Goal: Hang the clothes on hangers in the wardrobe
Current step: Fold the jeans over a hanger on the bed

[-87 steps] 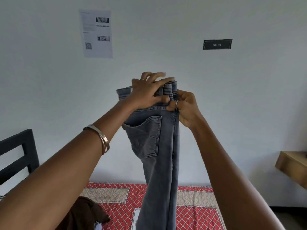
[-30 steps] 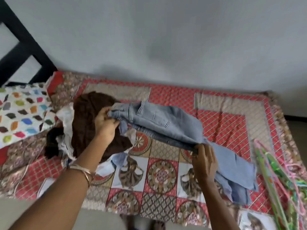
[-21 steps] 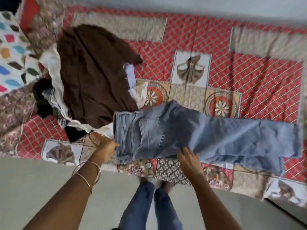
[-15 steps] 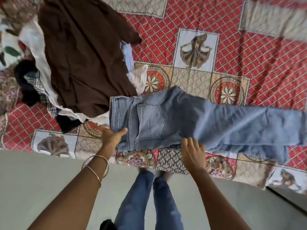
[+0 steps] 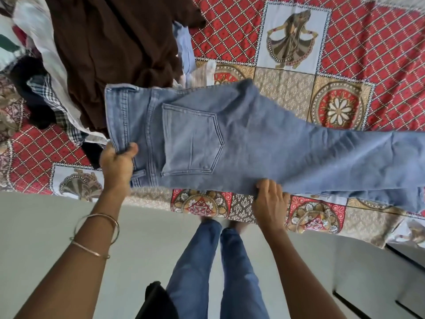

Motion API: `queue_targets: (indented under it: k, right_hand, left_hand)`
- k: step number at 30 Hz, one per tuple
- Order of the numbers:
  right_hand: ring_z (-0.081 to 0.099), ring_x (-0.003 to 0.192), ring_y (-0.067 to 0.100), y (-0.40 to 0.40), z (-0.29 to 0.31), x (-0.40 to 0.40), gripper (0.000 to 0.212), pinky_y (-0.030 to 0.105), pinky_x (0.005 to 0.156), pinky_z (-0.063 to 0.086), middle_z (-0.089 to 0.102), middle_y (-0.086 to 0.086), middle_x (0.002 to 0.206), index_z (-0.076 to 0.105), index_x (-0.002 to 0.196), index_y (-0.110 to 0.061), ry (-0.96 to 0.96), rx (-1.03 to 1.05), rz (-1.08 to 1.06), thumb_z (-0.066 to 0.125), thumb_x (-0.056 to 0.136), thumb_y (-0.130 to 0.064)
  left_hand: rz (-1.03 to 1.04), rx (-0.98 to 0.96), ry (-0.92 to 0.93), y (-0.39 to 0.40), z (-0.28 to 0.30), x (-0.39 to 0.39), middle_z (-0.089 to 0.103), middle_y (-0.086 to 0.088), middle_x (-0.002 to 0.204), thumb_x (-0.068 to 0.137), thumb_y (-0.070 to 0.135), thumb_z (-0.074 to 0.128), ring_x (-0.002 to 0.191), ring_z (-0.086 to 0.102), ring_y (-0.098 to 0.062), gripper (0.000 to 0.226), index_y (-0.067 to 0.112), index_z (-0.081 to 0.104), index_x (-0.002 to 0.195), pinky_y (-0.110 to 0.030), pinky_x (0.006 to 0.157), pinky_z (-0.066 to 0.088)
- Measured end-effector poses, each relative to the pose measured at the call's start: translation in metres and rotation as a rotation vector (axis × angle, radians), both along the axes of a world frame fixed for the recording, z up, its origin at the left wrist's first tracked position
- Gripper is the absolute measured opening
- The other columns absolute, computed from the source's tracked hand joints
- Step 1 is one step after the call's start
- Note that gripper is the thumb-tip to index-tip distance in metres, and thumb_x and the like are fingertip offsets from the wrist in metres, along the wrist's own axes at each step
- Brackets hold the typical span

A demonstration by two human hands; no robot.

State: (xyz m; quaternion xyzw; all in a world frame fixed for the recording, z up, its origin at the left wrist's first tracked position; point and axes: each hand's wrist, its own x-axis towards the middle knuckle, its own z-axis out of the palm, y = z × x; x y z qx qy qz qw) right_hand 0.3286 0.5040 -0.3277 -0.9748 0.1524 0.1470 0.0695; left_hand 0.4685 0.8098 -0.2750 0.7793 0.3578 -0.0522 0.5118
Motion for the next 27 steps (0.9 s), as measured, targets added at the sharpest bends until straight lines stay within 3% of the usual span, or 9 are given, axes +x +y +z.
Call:
queue_targets:
  k: [3,5,8,13,16,18,20,24,27]
  right_hand:
    - [0.053,0.104,0.033,0.02,-0.016,0.0,0.039,0.047,0.087,0.047,0.054,0.015,0.112,0.054,0.117,-0.006,0.304,0.242,0.15,0.053,0.079,0.004]
    - [0.046,0.112,0.032,0.032,-0.021,0.005,0.04,0.041,0.094,0.045,0.05,0.016,0.119,0.055,0.122,-0.006,0.36,0.31,0.107,0.05,0.083,0.004]
    - [0.052,0.108,0.035,0.039,-0.024,0.012,0.031,0.038,0.093,0.043,0.06,0.019,0.113,0.067,0.111,-0.004,0.292,0.455,-0.079,0.055,0.085,0.005]
    - [0.066,0.081,0.018,-0.001,-0.022,0.008,0.018,0.025,0.069,0.05,0.072,0.002,0.098,0.071,0.102,-0.011,0.271,0.58,-0.311,0.057,0.092,-0.007]
    - [0.063,0.078,0.018,-0.049,-0.018,-0.002,0.009,0.023,0.064,0.047,0.067,-0.001,0.086,0.069,0.097,-0.015,0.081,0.6,-0.707,0.062,0.092,-0.012]
    - [0.062,0.068,0.02,-0.096,-0.016,-0.013,0.008,0.029,0.061,0.049,0.065,0.003,0.077,0.065,0.091,-0.016,-0.172,0.749,-1.138,0.061,0.091,-0.008]
    - [0.056,0.051,0.015,-0.128,-0.017,-0.011,0.011,0.024,0.045,0.043,0.06,0.008,0.07,0.057,0.091,-0.011,-0.39,0.952,-1.479,0.058,0.089,0.0]
    - [0.053,0.059,0.017,-0.238,-0.019,-0.004,0.029,0.02,0.043,0.04,0.059,0.01,0.086,0.052,0.09,-0.016,-0.605,0.932,-1.623,0.07,0.07,-0.006]
    - [0.049,0.052,0.011,-0.263,-0.009,0.014,0.024,0.024,0.043,0.042,0.05,0.001,0.073,0.046,0.074,-0.017,-0.391,0.972,-1.619,0.068,0.076,-0.009]
  left_hand:
    - [-0.15,0.303,0.074,0.018,-0.026,-0.008,0.061,-0.017,0.117,0.082,0.015,0.07,0.106,0.059,-0.03,0.048,0.0,0.05,0.123,-0.036,0.091,0.046]
    - [-0.202,0.56,0.173,0.008,-0.037,-0.013,0.046,-0.026,0.13,0.082,0.016,0.069,0.118,0.046,-0.04,0.063,-0.005,0.037,0.131,-0.044,0.097,0.037]
    - [-0.148,0.903,0.312,-0.027,-0.026,-0.014,0.034,-0.023,0.138,0.082,0.019,0.063,0.121,0.036,-0.039,0.068,0.002,0.029,0.138,-0.047,0.097,0.03]
    - [-0.323,1.053,0.396,-0.071,-0.034,-0.039,0.039,-0.026,0.137,0.08,0.015,0.056,0.114,0.046,-0.041,0.07,-0.006,0.026,0.139,-0.048,0.094,0.039]
    - [-0.201,0.748,0.683,-0.081,-0.044,-0.045,0.039,-0.029,0.141,0.081,0.022,0.054,0.122,0.043,-0.048,0.069,-0.01,0.032,0.137,-0.052,0.099,0.041]
    - [-0.141,0.397,0.755,-0.108,-0.044,-0.044,0.055,-0.014,0.128,0.085,0.022,0.052,0.114,0.054,-0.04,0.048,-0.004,0.049,0.125,-0.041,0.089,0.048]
    - [-0.228,0.298,0.784,-0.134,-0.032,-0.04,0.061,-0.009,0.113,0.09,0.014,0.05,0.11,0.058,-0.037,0.031,0.0,0.058,0.116,-0.034,0.084,0.048]
    - [-0.658,0.447,0.503,-0.272,-0.028,-0.05,0.064,-0.026,0.113,0.087,0.014,0.057,0.109,0.058,-0.041,0.03,-0.006,0.063,0.108,-0.041,0.085,0.046]
    - [-1.116,0.332,0.254,-0.333,-0.043,-0.05,0.062,-0.019,0.122,0.085,0.03,0.067,0.116,0.054,-0.036,0.051,0.01,0.056,0.131,-0.04,0.095,0.041]
